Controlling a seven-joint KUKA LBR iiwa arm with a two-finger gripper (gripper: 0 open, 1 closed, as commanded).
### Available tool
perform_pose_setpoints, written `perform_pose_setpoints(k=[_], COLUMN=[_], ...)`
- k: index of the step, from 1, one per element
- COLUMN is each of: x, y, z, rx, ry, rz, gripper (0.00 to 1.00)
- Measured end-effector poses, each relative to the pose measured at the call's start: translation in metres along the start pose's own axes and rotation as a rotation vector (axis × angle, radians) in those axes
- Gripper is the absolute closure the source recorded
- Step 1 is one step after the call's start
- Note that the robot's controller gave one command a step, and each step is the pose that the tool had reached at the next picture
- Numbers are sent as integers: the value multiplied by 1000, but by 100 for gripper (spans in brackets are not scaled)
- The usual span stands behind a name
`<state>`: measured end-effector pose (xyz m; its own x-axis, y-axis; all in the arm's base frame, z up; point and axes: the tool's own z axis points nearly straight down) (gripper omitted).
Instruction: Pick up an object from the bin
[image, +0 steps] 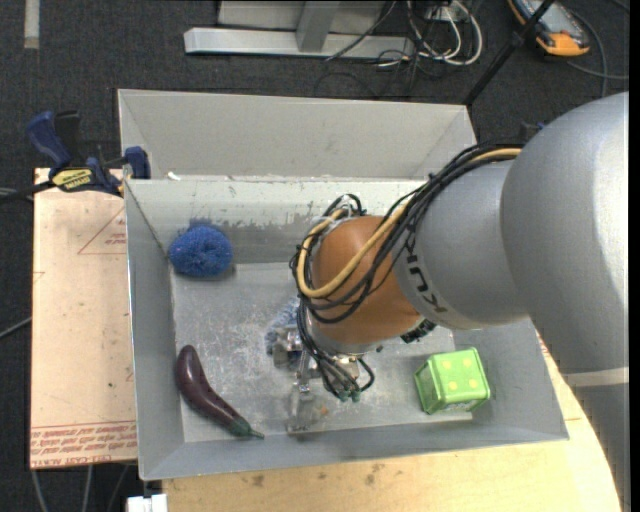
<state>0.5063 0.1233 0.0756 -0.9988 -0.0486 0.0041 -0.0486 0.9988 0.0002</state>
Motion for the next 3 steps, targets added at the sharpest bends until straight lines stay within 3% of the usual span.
perform_pose_setpoints(k=[1,2,3], x=[-5,-25,-49], y=[-12,-12,-30], z=[3,-34,-57], rx=[0,0,-2], ry=[-4,-1,-9], rz=[-57,-168,-60], gripper=[0,0,0])
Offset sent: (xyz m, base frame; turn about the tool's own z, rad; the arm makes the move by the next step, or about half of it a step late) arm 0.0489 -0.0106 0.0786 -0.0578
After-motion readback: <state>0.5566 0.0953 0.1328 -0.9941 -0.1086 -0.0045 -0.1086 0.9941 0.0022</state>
